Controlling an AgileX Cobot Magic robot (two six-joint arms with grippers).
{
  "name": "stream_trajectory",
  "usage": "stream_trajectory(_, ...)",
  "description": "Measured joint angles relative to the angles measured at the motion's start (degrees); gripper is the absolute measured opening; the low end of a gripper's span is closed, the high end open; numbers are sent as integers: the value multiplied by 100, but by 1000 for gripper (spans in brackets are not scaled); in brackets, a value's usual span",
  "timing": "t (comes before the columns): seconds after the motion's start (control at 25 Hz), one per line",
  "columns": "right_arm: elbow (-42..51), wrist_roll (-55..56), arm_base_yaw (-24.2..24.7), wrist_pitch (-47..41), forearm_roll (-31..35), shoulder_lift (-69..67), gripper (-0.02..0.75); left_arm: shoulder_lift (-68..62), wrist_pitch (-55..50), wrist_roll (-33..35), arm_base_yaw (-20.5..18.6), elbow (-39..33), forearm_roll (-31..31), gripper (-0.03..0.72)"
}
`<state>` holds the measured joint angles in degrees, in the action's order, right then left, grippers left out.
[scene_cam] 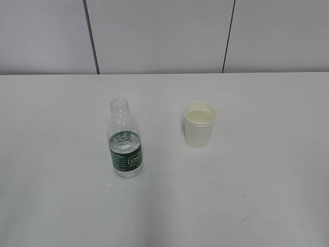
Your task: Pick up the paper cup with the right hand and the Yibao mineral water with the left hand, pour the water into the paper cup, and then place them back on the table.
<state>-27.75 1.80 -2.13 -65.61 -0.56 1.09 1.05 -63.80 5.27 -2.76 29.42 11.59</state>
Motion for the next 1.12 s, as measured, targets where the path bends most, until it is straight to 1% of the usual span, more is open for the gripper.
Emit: stream_trajectory(1.12, 0, 9, 0, 0, 0, 0, 585, 0, 0, 0, 0, 0, 0, 459)
